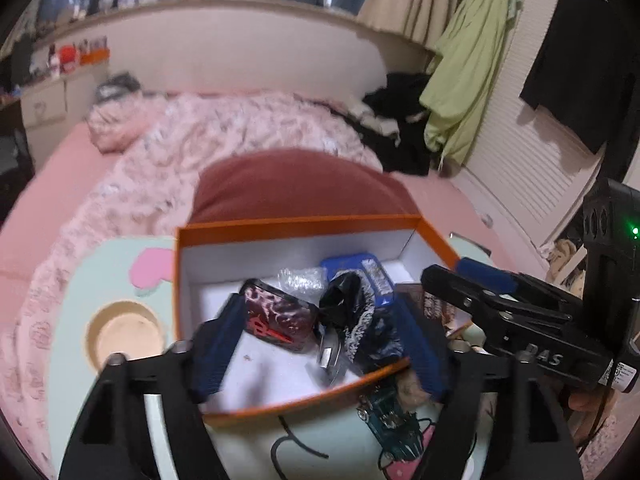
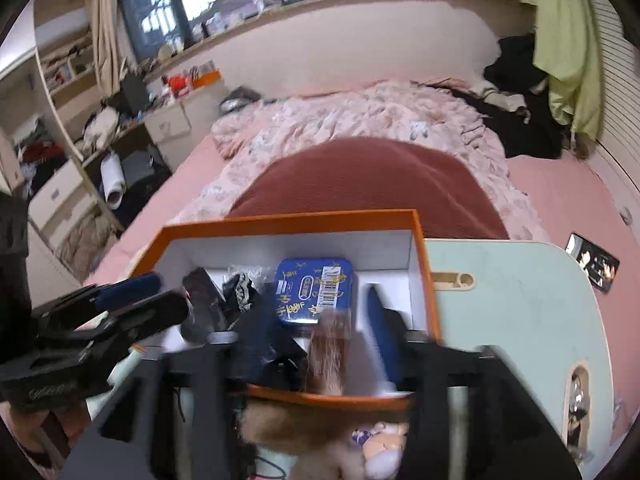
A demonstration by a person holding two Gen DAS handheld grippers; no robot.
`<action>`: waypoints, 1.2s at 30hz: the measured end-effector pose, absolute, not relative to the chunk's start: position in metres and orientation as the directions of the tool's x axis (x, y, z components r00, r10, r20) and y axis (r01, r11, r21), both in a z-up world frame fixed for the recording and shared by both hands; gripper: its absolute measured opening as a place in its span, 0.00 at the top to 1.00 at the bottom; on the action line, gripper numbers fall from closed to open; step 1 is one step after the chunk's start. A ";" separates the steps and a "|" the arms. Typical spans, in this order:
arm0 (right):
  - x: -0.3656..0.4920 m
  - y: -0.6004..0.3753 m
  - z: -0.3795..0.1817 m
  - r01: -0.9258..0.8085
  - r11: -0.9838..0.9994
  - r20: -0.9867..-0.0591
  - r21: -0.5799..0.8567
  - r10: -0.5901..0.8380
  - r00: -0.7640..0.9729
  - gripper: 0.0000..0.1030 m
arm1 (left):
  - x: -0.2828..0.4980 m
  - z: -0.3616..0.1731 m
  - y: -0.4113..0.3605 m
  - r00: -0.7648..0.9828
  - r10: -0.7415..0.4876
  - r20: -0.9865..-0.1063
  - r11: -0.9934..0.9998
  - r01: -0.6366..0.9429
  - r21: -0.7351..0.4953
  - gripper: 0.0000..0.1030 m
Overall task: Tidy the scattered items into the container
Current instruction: 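Carry the card box and silver clip into the orange box and open both grippers, then grasp the green toy car with the left gripper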
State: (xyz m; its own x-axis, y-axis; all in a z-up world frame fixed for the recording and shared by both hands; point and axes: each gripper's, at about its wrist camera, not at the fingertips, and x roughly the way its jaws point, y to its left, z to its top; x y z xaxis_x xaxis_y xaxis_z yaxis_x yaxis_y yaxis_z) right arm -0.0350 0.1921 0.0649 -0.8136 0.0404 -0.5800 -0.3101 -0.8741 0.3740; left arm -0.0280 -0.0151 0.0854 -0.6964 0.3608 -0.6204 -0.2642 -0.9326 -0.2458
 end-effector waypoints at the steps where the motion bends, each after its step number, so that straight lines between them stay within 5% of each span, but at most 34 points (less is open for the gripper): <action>1: -0.025 0.191 0.068 -0.317 -0.871 -0.555 0.377 0.062 -0.829 0.30 | -0.020 0.089 -0.016 -0.701 0.368 -0.611 -0.930 -0.270 -0.251 0.23; 5: 0.005 0.179 0.079 -0.308 -0.881 -0.510 0.360 0.090 -0.855 0.29 | 0.011 0.089 -0.020 -0.682 0.386 -0.622 -0.923 -0.286 -0.259 0.08; 12: 0.052 0.146 0.056 -0.273 -0.911 -0.582 0.308 0.047 -0.812 0.29 | 0.056 0.039 -0.012 -0.598 0.343 -0.724 -0.938 -0.266 -0.224 0.08; 19: 0.066 0.122 0.015 -0.282 -0.937 -0.674 0.208 0.071 -0.735 0.29 | 0.065 0.013 0.000 -0.608 0.203 -0.768 -0.966 -0.251 -0.058 0.00; 24: 0.060 0.112 0.006 -0.261 -0.950 -0.691 0.173 0.072 -0.719 0.04 | 0.066 0.009 0.003 -0.619 0.173 -0.766 -0.966 -0.260 -0.008 0.00; 36: 0.061 0.113 0.004 -0.272 -0.945 -0.688 0.183 0.075 -0.722 0.02 | 0.064 0.011 0.000 -0.617 0.165 -0.769 -0.967 -0.257 -0.002 0.00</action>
State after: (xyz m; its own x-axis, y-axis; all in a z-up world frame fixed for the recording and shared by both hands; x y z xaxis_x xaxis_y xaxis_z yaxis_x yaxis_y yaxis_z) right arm 0.0611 0.1135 0.0036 -0.7218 0.0751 -0.6880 -0.2724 -0.9447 0.1826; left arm 0.0640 0.0003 0.0112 -0.6171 0.1650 -0.7694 -0.2565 -0.9665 -0.0016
